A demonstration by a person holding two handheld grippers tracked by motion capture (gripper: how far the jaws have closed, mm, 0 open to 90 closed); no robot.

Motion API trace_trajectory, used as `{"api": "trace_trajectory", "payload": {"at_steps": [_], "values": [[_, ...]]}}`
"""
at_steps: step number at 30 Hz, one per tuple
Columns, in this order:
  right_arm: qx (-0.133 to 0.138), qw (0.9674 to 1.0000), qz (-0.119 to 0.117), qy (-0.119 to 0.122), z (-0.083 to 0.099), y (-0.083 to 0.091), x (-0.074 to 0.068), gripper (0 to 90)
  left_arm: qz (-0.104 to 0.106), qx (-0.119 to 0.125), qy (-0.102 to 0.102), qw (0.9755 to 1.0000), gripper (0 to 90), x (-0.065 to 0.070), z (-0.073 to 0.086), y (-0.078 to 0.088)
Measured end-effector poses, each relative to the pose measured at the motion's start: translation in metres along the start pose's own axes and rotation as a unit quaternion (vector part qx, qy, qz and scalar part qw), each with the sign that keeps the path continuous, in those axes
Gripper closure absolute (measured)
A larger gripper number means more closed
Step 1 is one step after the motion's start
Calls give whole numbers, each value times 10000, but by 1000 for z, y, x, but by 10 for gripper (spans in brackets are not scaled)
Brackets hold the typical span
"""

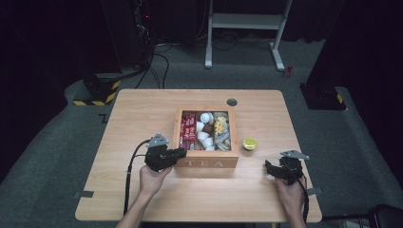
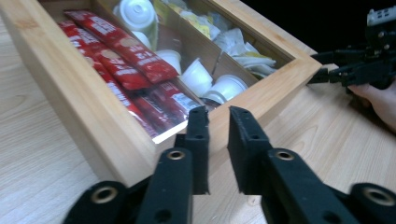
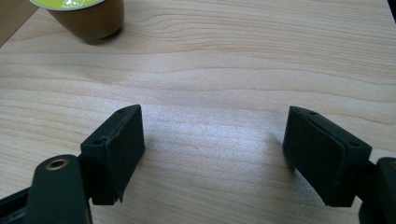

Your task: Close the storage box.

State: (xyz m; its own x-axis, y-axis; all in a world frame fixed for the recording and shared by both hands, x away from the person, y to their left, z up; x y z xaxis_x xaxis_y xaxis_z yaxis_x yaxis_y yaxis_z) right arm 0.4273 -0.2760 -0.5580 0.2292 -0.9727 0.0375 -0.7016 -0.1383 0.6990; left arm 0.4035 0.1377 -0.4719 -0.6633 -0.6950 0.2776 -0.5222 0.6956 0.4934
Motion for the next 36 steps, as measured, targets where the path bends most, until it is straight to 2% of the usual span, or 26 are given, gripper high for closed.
{"api": "trace_trajectory", "payload": {"at_steps": [11, 21, 23, 31, 36], "values": [[0, 10000, -1, -1, 0, 0, 0, 206, -318, 187, 83, 9993, 618, -17, -4, 17], [0, 10000, 0, -10, 0, 0, 0, 206, -598, 273, 190, 9977, 569, -30, -2, 28], [-1, 10000, -3, -8, 0, 0, 0, 206, -662, 278, 154, 9973, 558, -32, -1, 31], [0, 10000, -4, -9, 0, 0, 0, 206, -826, 393, 290, 9954, 517, -44, 4, 39], [0, 10000, -3, -8, 0, 0, 0, 206, -912, 429, 299, 9945, 482, -49, 5, 46]]}}
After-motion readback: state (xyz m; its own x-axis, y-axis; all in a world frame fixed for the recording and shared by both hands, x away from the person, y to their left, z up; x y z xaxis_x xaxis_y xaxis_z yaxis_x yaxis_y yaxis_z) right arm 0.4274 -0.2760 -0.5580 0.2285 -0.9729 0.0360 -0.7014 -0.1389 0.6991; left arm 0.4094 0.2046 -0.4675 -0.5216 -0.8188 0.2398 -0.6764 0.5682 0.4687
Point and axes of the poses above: each handheld gripper's, and its own axes: y roughly backward along the jaws, z roughly out of its underside, x roughly to its right, the point moved 5 cm from there along -y, roughly forward along the jaws, and after that the axes turned 2 degrees about z, right-handed, at the moved point
